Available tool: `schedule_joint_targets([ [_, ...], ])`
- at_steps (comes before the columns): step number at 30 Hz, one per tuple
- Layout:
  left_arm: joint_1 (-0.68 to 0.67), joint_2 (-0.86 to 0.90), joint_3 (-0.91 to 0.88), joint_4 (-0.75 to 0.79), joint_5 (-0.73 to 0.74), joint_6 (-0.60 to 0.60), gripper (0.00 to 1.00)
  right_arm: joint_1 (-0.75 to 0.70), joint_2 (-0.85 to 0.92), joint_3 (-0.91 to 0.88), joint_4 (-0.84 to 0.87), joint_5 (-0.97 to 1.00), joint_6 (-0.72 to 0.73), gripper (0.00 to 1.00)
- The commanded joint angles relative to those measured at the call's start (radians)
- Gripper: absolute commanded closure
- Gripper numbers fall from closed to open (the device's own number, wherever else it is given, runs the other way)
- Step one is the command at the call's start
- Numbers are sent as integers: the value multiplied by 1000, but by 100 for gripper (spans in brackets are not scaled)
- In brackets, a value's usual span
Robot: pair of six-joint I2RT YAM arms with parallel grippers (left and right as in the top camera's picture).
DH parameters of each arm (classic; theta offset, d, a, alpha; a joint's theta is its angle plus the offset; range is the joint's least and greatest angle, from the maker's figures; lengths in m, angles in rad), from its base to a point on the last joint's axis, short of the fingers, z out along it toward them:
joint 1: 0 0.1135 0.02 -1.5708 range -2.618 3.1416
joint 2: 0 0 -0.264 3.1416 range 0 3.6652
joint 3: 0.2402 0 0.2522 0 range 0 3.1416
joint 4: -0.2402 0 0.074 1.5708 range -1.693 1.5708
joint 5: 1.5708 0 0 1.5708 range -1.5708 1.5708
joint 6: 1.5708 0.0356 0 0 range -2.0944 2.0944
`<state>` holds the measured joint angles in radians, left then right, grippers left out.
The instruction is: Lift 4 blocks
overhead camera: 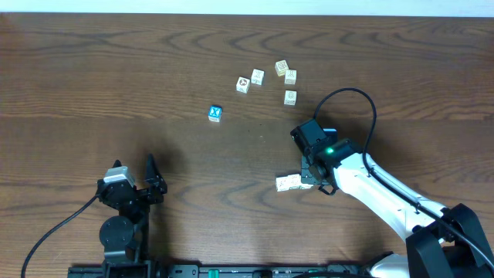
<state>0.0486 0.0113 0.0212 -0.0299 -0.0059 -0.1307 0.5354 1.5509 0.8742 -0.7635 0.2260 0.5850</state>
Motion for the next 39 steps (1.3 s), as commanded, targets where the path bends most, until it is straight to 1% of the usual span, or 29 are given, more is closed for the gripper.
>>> schedule_joint_targets([
  [1,-4,-1,-17,-41,-24,2,26,-4,-16,-7,6,-27,1,90],
  [12,-4,-1,-17,-41,-24,2,26,24,-16,-8,5,-30,-11,91],
  [18,-4,-1,-17,-41,-24,2,25,24,-16,-8,12,-67,-10,93],
  [29,-4,-1,-17,-41,-24,2,26,40,-16,-8,27,-90,-10,93],
  [36,-4,-1,-17,-41,-24,2,26,57,-15,-8,29,-88,-10,91],
  [39,-4,-1,-17,-41,-24,2,26,56,-15,-8,29,-72,-9,89],
])
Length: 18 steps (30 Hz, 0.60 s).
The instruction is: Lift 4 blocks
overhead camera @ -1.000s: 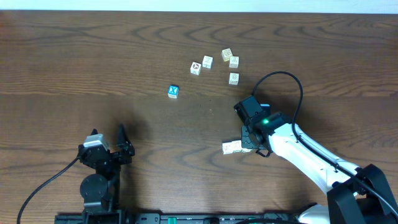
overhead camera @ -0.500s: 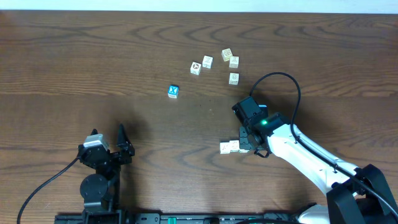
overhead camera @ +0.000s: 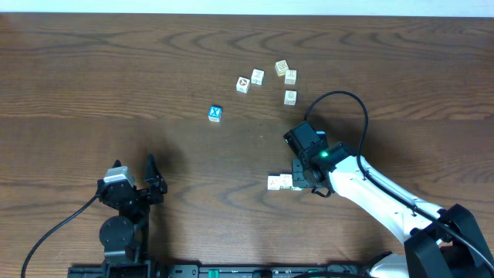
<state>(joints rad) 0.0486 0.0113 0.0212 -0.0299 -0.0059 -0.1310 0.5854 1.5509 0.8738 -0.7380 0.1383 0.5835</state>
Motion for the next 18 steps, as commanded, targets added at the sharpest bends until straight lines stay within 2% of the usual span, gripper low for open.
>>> schedule_joint_targets([
  [1,-4,-1,-17,-41,-24,2,26,6,-15,-7,3,23,-8,88],
  [18,-4,-1,-17,-41,-24,2,26,-45,-15,-35,30,67,-8,88],
])
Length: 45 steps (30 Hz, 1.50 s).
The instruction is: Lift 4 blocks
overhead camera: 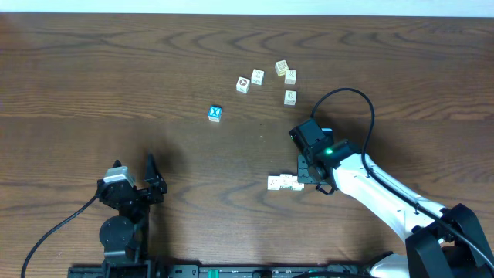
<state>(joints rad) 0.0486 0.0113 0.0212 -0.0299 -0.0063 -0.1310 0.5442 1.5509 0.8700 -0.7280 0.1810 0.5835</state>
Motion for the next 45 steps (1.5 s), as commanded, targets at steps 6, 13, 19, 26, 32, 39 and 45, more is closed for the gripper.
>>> schedule_joint_targets([
  [6,-4,-1,-17,-41,-24,2,26,-4,-15,-112,97,23,7,92],
  [13,-4,-1,-17,-41,-24,2,26,-4,-15,-138,124,17,26,91],
  [19,-4,-1,-17,-41,-24,2,26,-4,-15,-138,128,18,26,81],
  [26,-4,-1,-17,-41,-24,2,26,-4,-16,-138,127,21,26,70],
  [32,-4,-1,-17,-41,-24,2,25,-4,-16,-138,130,21,26,63],
  [39,-4,-1,-17,-41,-24,2,26,-4,-16,-138,131,26,26,62],
  [45,-4,-1,-17,-41,-24,2,26,-4,-16,-136,134,36,26,59],
])
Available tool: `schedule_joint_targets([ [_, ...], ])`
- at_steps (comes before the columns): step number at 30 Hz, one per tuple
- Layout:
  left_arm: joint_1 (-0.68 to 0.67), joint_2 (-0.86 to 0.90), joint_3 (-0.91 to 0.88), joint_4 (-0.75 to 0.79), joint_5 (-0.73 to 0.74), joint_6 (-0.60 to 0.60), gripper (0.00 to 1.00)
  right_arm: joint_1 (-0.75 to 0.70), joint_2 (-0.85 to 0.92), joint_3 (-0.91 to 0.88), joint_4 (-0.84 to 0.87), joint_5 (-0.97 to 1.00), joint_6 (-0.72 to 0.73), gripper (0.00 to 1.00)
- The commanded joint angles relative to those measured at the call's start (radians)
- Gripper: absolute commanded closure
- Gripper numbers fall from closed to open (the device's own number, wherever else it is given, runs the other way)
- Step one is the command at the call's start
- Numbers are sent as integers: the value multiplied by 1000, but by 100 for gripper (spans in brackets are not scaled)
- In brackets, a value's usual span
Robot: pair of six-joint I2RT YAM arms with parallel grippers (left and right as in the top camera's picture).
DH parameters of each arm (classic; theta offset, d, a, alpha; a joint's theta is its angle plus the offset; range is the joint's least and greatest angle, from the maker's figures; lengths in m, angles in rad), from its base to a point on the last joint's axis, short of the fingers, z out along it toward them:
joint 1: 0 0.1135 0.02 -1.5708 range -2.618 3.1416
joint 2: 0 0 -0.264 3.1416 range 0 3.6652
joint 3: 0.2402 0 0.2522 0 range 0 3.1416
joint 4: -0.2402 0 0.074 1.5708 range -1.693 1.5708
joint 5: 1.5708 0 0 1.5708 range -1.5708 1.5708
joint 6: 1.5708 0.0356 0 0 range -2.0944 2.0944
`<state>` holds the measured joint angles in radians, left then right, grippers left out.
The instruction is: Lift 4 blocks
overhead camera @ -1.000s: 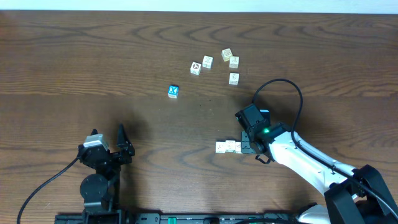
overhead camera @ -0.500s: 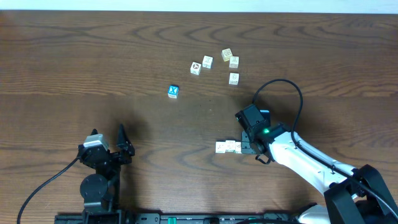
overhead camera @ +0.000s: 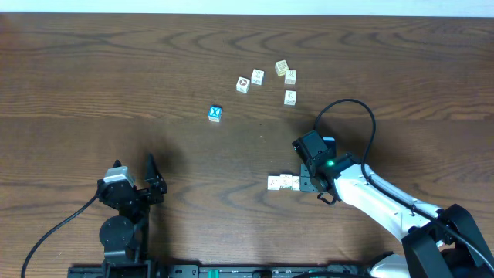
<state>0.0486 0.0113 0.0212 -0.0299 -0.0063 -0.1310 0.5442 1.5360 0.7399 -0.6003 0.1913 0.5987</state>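
Observation:
A short row of pale wooden blocks (overhead camera: 283,182) lies flat on the table, right of centre and near the front. My right gripper (overhead camera: 306,183) sits just off the row's right end, jaws apart, with the wrist above hiding most of the fingers. More pale blocks are scattered at the back: one (overhead camera: 242,84), another (overhead camera: 257,76), a tilted one (overhead camera: 282,68), one beside it (overhead camera: 290,76) and one nearer (overhead camera: 290,97). A blue block (overhead camera: 215,113) lies alone left of them. My left gripper (overhead camera: 153,176) rests open at the front left, holding nothing.
The dark wooden table (overhead camera: 93,85) runs the full width of the view. The right arm's black cable (overhead camera: 363,108) loops over the table behind the wrist. The left arm's base (overhead camera: 117,232) stands at the front edge.
My right wrist has shifted slightly toward the front and right. The row of blocks lies where it was, and the left arm has not moved.
My right gripper first held the row of blocks at its right end. Then it had carried the row a little to the left. After that the row lay on the table with the gripper drawn back from it, and now the gripper stands slightly farther off.

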Motion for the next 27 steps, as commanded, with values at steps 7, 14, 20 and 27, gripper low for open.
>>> schedule_joint_targets([
  [7,-4,-1,-17,-41,-24,2,26,-6,-1,14,5,33,6,59],
  [14,-4,-1,-17,-41,-24,2,26,-33,-10,74,-24,47,-14,59],
  [20,-4,-1,-17,-41,-24,2,26,-50,-67,106,-48,48,-46,48],
  [27,-4,-1,-17,-41,-24,2,26,-55,-178,109,-74,70,-62,46],
])
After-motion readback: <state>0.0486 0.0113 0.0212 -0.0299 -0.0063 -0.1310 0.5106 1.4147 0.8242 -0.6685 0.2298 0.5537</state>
